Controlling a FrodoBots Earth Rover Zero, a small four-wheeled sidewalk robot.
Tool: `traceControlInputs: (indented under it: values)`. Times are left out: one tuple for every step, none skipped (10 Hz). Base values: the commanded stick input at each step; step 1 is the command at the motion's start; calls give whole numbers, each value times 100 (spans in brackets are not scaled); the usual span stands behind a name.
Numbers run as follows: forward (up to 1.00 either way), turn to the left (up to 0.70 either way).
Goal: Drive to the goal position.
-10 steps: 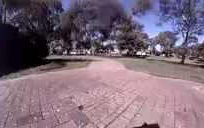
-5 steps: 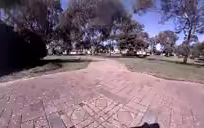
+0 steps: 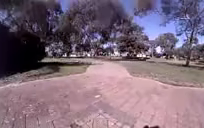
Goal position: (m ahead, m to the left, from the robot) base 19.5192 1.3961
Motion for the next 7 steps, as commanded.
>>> traceControlInputs:
  values:
    - [70, 3]
    - [70, 32]
    - [70, 29]
    - [70, 25]
    - [70, 0]
    - [70, 0]
    - [70, 0]
